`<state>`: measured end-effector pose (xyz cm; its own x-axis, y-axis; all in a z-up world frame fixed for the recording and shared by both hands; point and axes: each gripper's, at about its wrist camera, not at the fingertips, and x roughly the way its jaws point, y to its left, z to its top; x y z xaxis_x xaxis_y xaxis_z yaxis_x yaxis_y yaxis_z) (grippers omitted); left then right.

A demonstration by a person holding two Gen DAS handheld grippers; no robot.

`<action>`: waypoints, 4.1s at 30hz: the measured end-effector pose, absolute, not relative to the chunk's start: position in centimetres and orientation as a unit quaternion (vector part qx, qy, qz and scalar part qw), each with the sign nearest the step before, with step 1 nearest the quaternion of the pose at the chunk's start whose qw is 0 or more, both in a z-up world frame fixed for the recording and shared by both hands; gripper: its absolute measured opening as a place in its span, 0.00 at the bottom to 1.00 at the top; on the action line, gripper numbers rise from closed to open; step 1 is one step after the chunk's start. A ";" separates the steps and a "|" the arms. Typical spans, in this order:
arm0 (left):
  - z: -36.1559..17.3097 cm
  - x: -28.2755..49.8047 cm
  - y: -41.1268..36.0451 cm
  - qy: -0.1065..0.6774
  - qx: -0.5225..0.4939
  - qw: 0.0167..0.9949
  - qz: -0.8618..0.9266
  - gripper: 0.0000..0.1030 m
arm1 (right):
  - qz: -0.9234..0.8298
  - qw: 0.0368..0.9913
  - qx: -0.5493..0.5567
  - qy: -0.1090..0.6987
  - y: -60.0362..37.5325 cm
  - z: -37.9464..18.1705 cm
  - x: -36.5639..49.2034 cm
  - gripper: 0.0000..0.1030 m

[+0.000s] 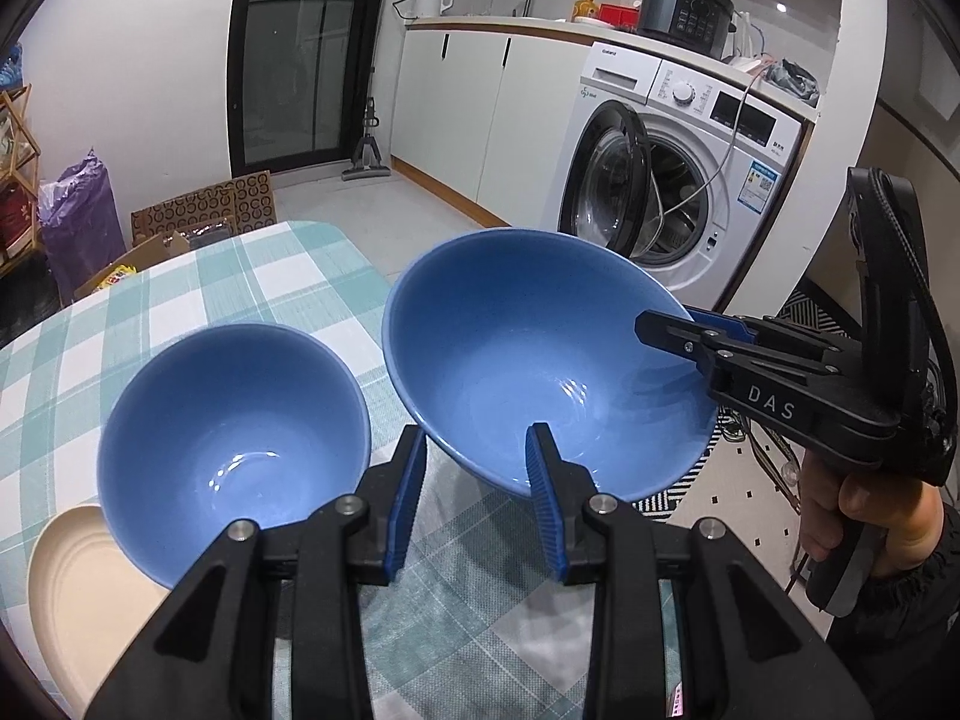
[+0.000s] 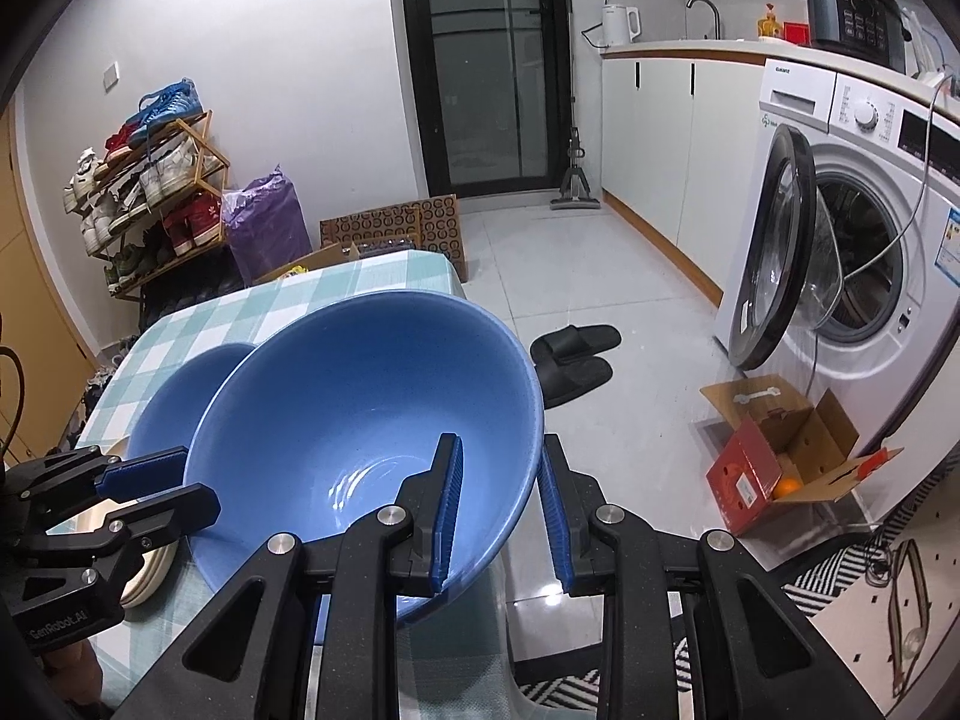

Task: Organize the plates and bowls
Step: 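Lift the gripped blue bowl and carry it toward the smaller blue bowl, then lower the held blue bowl into the smaller blue bowl, then open both grippers to release the bowl inside the smaller bowl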

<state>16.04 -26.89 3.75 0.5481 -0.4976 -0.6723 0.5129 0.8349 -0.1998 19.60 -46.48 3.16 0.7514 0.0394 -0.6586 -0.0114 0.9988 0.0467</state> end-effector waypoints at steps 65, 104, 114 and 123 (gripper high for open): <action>5.0 17.8 -13.2 0.342 -0.048 0.925 -0.159 0.32 | 0.123 0.931 -0.038 0.341 -29.7 5.1 25.4 0.25; 0.3 18.6 -12.8 0.381 -0.032 0.914 -0.134 0.32 | 0.104 0.918 -0.074 0.376 -27.0 -0.3 26.3 0.25; -0.4 18.8 -13.3 0.388 -0.018 0.912 -0.131 0.32 | 0.095 0.916 -0.083 0.381 -26.7 -1.0 26.4 0.26; -0.7 18.8 -13.4 0.392 -0.016 0.910 -0.132 0.32 | 0.085 0.917 -0.093 0.378 -26.3 -1.5 26.2 0.28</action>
